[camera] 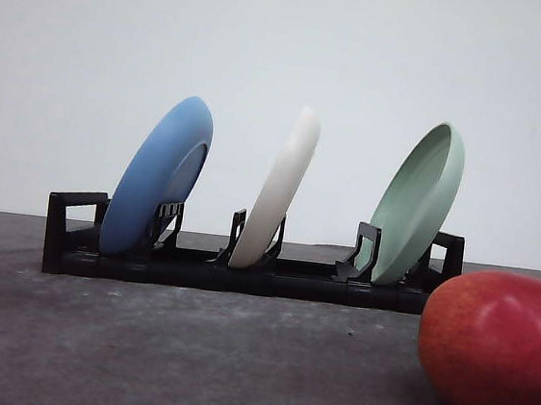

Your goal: Place pomegranate in white plate

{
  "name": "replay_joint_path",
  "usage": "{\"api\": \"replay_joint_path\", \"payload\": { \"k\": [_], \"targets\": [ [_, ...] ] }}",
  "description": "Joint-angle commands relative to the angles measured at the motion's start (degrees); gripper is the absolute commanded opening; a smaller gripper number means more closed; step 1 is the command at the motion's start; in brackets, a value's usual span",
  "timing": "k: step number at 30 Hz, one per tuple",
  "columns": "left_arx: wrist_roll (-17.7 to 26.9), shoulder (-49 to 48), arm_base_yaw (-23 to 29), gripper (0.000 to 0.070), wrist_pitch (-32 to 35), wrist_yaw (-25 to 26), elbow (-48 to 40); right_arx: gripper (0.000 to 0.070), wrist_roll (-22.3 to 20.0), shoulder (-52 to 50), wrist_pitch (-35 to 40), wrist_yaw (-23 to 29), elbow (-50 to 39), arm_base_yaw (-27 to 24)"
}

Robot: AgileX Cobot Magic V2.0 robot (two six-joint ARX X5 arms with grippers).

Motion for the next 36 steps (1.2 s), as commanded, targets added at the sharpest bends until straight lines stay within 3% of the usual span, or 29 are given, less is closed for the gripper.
{"api": "replay_joint_path", "payload": {
  "k": [1, 8, 11, 19, 27, 33, 36],
  "targets": [
    [1.6, 3.2, -2.0, 0.0404, 4.1, -1.9, 1.1, 0.0425, 0.8, 0.1, 0.7, -0.9, 1.2, 0.3],
    [1.9, 15.6, -8.4, 0.0404, 16.1, -12.1, 1.4, 0.0425, 0.8, 0.1, 0.7, -1.1, 1.2, 0.3],
    [1.6, 21.2, -10.2, 0.0403, 18.2, -16.6, 3.2, 0.0425, 0.8, 0.1, 0.7, -1.1, 1.2, 0.3],
    [-5.2, 36.6, -11.1, 0.0393, 15.2, -22.0, 15.5, 0.0425, 0.7, 0.1, 0.7, -1.1, 1.2, 0.3],
    [-6.2, 48.3, -10.4, 0.0392, 7.4, -24.9, 29.0, 0.0425, 0.4, 0.1, 0.7, -1.1, 1.2, 0.3],
    [-6.8, 50.7, -9.9, 0.0383, 7.2, -27.6, 31.0, 0.0425, 0.3, 0.1, 0.7, -1.1, 1.2, 0.3],
    [-7.2, 50.8, -9.7, 0.0324, 7.1, -27.5, 31.0, 0.0425, 0.3, 0.1, 0.7, -1.1, 1.2, 0.3]
  ]
}}
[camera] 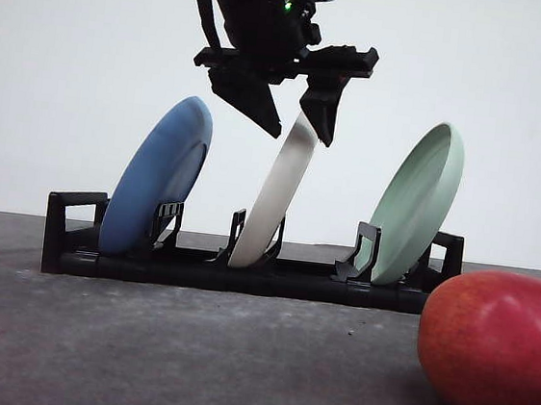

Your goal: Place pomegranate in white plate

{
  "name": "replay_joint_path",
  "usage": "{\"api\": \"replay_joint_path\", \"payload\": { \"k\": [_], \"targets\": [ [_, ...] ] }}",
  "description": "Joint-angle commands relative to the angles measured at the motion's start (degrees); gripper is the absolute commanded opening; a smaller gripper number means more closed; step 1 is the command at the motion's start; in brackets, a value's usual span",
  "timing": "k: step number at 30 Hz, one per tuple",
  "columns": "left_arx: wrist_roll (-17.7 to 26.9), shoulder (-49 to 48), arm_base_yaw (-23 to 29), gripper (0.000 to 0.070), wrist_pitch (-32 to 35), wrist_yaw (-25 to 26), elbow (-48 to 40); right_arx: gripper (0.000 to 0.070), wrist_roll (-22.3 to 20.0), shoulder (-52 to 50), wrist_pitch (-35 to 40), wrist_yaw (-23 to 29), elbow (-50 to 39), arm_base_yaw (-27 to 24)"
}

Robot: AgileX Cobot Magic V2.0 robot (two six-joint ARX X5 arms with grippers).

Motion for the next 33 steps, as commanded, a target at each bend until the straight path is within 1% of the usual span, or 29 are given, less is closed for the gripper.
{"api": "replay_joint_path", "payload": {
  "k": [1, 3, 7, 8, 9, 12, 13, 19, 29, 33],
  "targets": [
    [-1.1, 1.3, -0.3, 0.0299, 0.3, 0.0, 1.4, 0.0425, 0.2, 0.1, 0.7, -0.1, 1.2, 0.3],
    [-2.2, 1.3, -0.3, 0.0265, 0.3, 0.2, 1.4, 0.0425, 0.2, 0.1, 0.7, -0.1, 1.2, 0.3],
    [-3.8, 1.4, -0.2, 0.0257, 0.3, 1.4, 1.4, 0.0425, 0.2, 0.1, 0.7, -0.2, 1.2, 0.3],
    [-3.9, 1.4, -0.2, 0.0238, 0.3, 1.7, 1.4, 0.0425, 0.2, 0.1, 0.7, -0.2, 1.2, 0.3],
    [-4.1, 1.5, -0.2, 0.0198, 0.3, 2.0, 1.4, 0.0425, 0.2, 0.1, 0.7, -0.2, 1.2, 0.3],
    [-4.2, 1.5, -0.2, 0.0045, 0.3, 2.1, 1.4, 0.0425, 0.2, 0.1, 0.7, -0.2, 1.2, 0.3],
    [-4.5, 1.5, -0.2, 0.0015, 0.3, 2.1, 1.4, 0.0425, 0.2, 0.1, 0.7, -0.2, 1.2, 0.3],
    [-6.9, 1.0, -0.2, 0.001, -0.3, 4.5, 1.4, 0.0425, 0.2, 0.1, 0.7, -0.2, 1.2, 0.3],
    [-6.9, -4.9, -0.2, 0.001, -0.3, 4.5, 1.6, 0.0425, 0.2, 0.1, 0.7, -0.2, 1.2, 0.3],
    [-7.2, -8.5, -0.3, 0.001, -0.6, 5.6, 1.6, 0.0425, 0.2, 0.1, 0.7, -0.2, 1.2, 0.3]
  ]
}}
